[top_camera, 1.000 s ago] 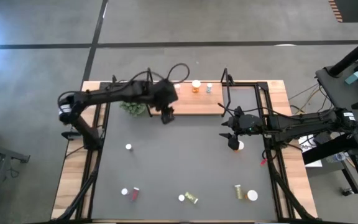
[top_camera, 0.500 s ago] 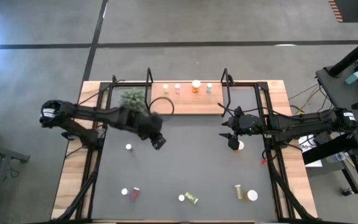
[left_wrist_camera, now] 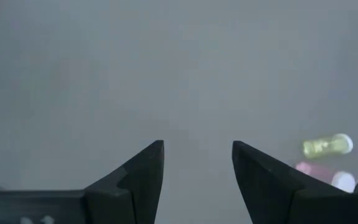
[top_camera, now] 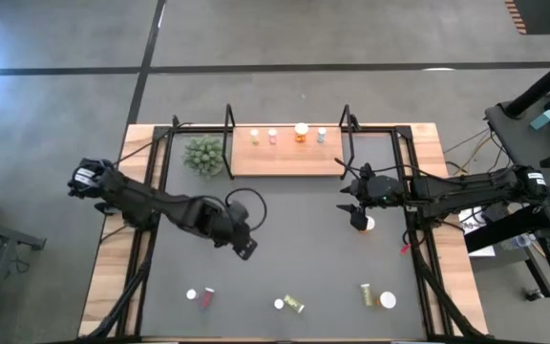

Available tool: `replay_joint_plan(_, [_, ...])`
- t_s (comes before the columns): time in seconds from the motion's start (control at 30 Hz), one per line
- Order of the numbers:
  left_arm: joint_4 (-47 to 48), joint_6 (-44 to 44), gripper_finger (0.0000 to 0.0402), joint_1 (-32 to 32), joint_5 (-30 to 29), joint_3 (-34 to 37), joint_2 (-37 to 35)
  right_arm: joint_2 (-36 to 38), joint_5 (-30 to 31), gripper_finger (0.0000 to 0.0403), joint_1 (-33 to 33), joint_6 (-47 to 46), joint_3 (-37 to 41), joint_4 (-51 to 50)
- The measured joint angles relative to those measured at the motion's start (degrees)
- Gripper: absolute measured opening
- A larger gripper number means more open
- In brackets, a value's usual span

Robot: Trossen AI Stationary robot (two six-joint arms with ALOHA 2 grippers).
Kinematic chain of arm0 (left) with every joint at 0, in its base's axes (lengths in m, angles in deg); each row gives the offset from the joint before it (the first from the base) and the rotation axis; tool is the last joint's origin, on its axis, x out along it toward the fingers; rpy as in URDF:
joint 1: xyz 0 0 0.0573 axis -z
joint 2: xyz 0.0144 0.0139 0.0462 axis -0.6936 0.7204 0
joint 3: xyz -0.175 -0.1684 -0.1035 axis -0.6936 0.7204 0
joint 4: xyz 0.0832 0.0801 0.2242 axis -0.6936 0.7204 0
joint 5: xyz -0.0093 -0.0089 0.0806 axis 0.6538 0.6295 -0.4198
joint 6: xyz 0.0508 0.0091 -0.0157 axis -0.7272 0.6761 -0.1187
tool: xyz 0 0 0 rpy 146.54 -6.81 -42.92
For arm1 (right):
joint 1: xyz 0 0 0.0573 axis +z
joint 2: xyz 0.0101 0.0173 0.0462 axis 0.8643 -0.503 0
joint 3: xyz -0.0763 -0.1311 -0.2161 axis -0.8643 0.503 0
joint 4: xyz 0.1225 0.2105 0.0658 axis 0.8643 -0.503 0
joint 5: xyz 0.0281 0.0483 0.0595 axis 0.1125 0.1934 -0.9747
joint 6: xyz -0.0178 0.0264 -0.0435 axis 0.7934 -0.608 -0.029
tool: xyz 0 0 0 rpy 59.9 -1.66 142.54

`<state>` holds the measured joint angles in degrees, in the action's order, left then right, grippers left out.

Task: Pick and place medicine bottles onto shelf by color
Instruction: Put the top blue pill bottle on the shelf aligned with the other blue pill bottle

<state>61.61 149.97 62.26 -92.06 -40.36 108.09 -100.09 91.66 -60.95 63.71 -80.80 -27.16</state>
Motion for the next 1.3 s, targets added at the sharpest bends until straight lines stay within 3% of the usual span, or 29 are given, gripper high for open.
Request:
replay_joint_plan(0.33, [0.4, 1.8, 0.0173, 4.6, 1.4, 0.0, -0.1, 0.0, 0.0, 0.0238, 0.0, 0.0, 0.0, 0.0])
replay_joint_plan(0.6, [2.2, -1.1, 0.0173, 7.3, 13.8, 0.0, -0.1, 0.0, 0.0, 0.0238, 0.0, 0.0, 0.0, 0.0])
replay_joint_plan(0.8, [9.3, 1.8, 0.0173, 11.0, 17.1, 0.0, -0.7, 0.0, 0.0, 0.0238, 0.0, 0.0, 0.0, 0.0])
replay_joint_plan(1.0, [22.0, 6.2, 0.0173, 14.3, 12.5, 0.0, -2.8, 0.0, 0.0, 0.0238, 0.0, -0.4, 0.0, 0.0])
replay_joint_plan(1.13, [30.0, 8.2, 0.0173, 14.7, 5.2, 0.0, -4.0, 0.0, 0.0, 0.0238, 0.0, 0.2, 0.0, 0.1])
replay_joint_plan(1.3, [32.8, 9.4, 0.0173, 14.7, -3.5, 0.2, -4.4, 0.0, 0.0, 0.0238, 0.0, 2.2, 0.0, 3.5])
